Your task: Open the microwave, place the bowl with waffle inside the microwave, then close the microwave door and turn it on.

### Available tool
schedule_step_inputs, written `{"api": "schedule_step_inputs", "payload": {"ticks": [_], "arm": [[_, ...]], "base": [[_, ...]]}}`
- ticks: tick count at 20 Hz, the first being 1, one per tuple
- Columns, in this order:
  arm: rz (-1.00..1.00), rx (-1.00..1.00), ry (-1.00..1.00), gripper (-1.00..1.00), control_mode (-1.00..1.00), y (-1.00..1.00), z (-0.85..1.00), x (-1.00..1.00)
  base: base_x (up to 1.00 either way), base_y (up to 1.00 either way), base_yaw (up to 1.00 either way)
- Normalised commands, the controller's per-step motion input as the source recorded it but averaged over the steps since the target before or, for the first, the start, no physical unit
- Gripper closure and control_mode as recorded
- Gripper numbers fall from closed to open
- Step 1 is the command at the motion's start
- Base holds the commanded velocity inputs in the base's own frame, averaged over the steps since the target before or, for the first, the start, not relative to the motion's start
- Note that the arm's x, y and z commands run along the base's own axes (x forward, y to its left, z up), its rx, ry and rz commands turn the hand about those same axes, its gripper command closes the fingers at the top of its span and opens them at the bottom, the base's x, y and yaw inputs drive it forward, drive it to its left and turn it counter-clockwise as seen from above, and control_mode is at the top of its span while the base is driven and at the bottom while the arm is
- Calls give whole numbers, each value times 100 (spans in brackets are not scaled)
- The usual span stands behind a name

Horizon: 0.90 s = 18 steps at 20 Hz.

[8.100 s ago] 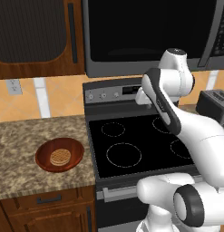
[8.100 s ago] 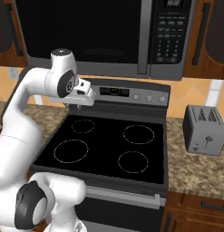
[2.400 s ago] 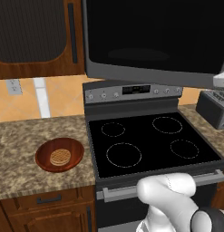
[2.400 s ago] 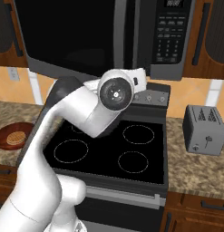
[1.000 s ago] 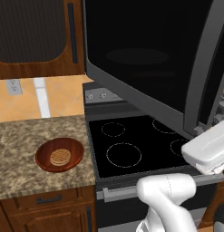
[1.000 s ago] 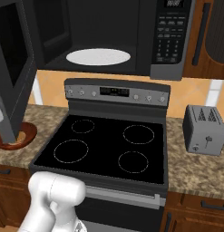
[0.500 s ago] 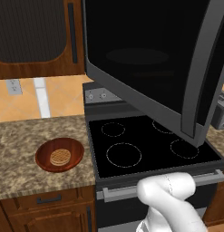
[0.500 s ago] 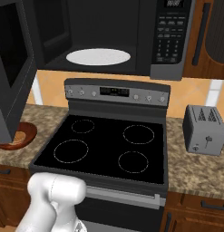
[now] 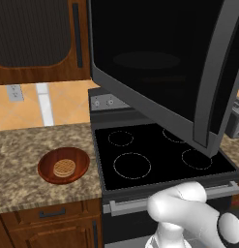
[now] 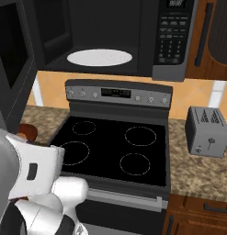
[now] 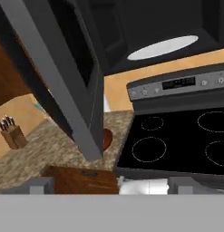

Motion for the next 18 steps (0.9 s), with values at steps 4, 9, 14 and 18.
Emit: {"api": "schedule_step_inputs", "payload": {"ticks": [4, 9, 14, 18], "arm": [[1, 47, 1, -100, -100, -24, -65, 71], [0, 42, 4, -100, -100, -8, -58, 85], [0, 40, 0, -100, -100, 0, -54, 69], [-1, 28, 0, -100, -100, 1, -28, 53]], "base": [[0, 0, 0], [0, 0, 0], [0, 0, 0], [0, 0, 0]]}}
